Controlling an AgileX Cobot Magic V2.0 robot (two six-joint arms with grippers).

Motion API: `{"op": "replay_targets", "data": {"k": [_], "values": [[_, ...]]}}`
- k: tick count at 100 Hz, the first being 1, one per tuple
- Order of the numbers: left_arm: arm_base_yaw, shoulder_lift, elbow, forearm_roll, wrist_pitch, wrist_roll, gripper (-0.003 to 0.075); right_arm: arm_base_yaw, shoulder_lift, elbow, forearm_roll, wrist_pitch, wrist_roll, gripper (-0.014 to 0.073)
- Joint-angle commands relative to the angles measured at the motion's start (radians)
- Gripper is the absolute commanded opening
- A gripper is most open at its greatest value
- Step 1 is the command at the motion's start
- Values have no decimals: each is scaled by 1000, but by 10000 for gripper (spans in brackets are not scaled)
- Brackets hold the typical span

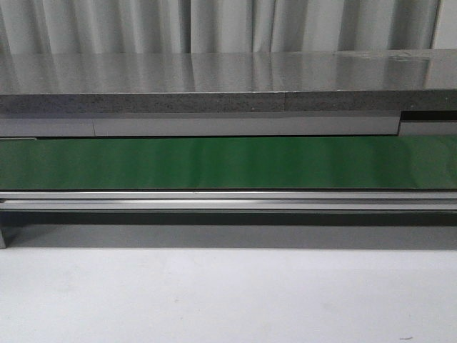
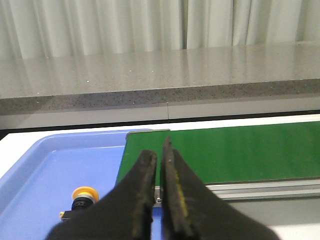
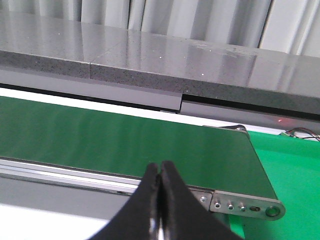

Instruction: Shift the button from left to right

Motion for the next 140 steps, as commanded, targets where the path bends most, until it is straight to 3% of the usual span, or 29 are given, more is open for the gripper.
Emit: {"op": "replay_targets", "data": {"k": [1, 43, 59, 79, 108, 140], "values": [[-9, -36, 39, -8, -89, -10, 5, -5, -17, 1, -11, -81, -1, -68], [-9, -27, -26, -8, -78, -10, 5, -5, -17, 1, -11, -81, -1, -68], [-9, 70, -184, -34, 122, -10, 5, -5, -17, 1, -11, -81, -1, -68], [-9, 295, -458, -32, 259, -10, 5, -5, -17, 1, -11, -81, -1, -68], [-9, 638, -821, -36, 687, -10, 5, -5, -17, 1, -11, -81, -1, -68], [-9, 831, -871, -40, 728, -8, 5, -5, -17, 1, -11, -81, -1, -68]]}}
